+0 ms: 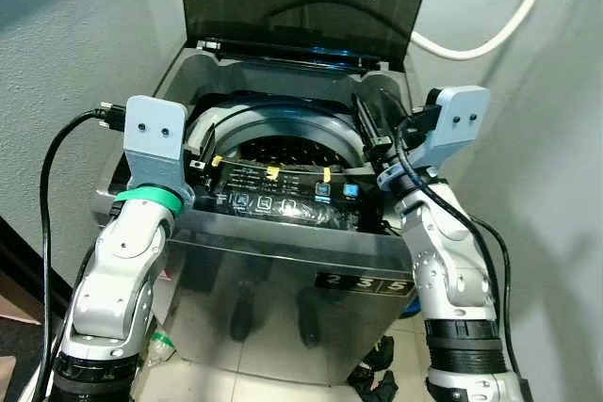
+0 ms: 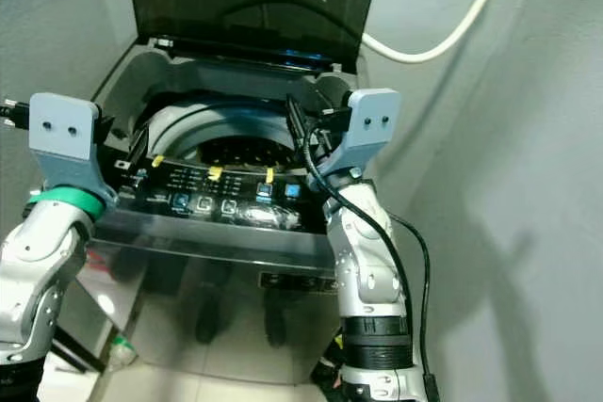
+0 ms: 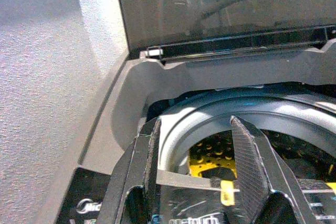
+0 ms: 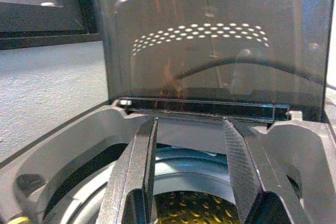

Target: Clothes washing

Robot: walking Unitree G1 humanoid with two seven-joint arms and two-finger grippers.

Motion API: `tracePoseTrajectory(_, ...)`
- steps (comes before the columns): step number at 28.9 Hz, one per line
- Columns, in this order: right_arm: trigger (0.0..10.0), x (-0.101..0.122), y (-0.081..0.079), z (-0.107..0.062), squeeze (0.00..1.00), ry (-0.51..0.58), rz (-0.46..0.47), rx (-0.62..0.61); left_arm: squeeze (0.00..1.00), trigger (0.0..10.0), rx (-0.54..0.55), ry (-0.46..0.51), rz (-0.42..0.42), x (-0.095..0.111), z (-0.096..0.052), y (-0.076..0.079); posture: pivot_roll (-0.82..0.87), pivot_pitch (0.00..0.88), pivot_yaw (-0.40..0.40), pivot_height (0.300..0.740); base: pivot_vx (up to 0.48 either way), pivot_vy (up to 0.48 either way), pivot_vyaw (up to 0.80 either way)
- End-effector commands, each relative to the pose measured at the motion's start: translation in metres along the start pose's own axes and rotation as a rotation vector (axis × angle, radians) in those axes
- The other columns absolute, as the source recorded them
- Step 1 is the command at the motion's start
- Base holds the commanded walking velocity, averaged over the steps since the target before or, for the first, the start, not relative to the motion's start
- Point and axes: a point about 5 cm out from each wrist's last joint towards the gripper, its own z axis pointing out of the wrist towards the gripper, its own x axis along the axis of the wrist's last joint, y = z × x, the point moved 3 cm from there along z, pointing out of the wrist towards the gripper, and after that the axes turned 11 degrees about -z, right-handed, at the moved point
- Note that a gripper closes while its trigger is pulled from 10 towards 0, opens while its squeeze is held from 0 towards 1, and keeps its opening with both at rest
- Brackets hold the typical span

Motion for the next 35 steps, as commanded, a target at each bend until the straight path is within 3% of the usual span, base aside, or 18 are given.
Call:
tracePoseTrajectory(1,10.0,-0.004,-0.001,0.0,0.0,-0.019,0.011,0.0,0.0,10.0,0.002,-0.013,0.01,-0.004,0.0,-0.001,0.04,0.0,-0.009,0.74,0.0,0.0,0.8)
tracePoseTrajectory(14,10.0,-0.005,0.005,-0.002,0.0,-0.027,0.009,-0.028,0.0,10.0,-0.049,-0.018,0.018,-0.005,0.002,0.007,0.04,0.0,0.004,0.74,0.0,0.0,0.8)
tracePoseTrajectory(35,10.0,0.001,0.011,0.009,0.0,0.001,-0.004,-0.053,0.0,10.0,-0.056,-0.031,0.068,-0.005,0.009,0.005,0.05,0.0,0.036,0.74,0.0,0.0,0.8)
